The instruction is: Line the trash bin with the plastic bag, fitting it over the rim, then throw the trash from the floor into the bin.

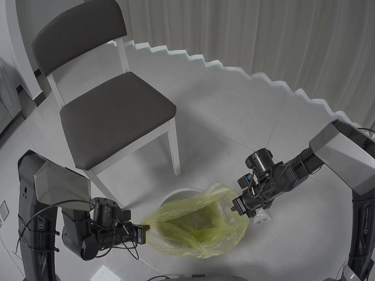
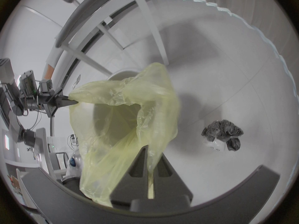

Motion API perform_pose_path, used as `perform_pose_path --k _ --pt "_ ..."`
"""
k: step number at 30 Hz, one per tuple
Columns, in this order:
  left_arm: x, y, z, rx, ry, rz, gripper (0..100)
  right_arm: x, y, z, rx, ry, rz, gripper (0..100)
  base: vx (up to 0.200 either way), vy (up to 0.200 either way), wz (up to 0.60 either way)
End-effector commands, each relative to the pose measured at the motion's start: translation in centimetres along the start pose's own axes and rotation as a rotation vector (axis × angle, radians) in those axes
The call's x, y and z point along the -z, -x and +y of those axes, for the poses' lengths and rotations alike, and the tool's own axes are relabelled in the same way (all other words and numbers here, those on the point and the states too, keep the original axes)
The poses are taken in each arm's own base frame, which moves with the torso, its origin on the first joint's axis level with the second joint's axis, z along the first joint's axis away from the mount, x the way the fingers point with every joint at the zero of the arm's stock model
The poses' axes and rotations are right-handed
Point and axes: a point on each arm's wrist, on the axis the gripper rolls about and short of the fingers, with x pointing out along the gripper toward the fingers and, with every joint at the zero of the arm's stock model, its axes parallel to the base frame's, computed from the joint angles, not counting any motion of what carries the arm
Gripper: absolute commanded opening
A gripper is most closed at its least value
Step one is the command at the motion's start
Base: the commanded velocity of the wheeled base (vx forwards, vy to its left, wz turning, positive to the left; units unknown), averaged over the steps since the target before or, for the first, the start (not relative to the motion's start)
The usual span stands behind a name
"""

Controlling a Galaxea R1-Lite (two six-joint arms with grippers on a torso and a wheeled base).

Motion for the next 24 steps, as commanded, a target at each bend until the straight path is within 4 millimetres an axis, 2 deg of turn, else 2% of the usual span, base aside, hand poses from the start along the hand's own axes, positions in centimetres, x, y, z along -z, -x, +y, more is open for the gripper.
perform_pose_path --k 1,4,12,17,18,22,24 --pt "0.0 -1.8 1.7 -0.027 0.031 -0.015 0 -1.5 -0.6 -1.7 0.015 -0.038 -0.044 0 0.000 0.000 0.00" --pt "-0.2 -2.3 2.3 -0.036 0.040 -0.039 0 -2.0 0.0 -2.3 0.022 -0.048 -0.070 0 0.000 0.000 0.00" --pt "0.0 -2.4 2.3 -0.028 0.025 -0.082 0 -1.7 0.2 -2.7 0.028 -0.056 -0.063 0 0.000 0.000 0.00" --pt "0.3 -2.4 1.8 -0.032 0.017 -0.080 0 -0.2 -0.3 -2.6 0.025 -0.040 -0.011 0 0.000 0.000 0.00" --pt "0.3 -2.4 1.8 -0.034 0.015 -0.085 0 0.0 -0.3 -2.6 0.025 -0.035 -0.007 100 0.000 0.000 0.00" --pt "-0.2 -2.1 1.4 -0.033 -0.001 -0.156 0 0.6 1.1 -2.6 0.028 -0.017 -0.004 100 0.000 0.000 0.00" --pt "-0.8 -1.8 1.2 -0.026 0.013 -0.183 0 0.8 2.5 -2.3 0.031 -0.017 -0.014 100 0.000 0.000 0.00"
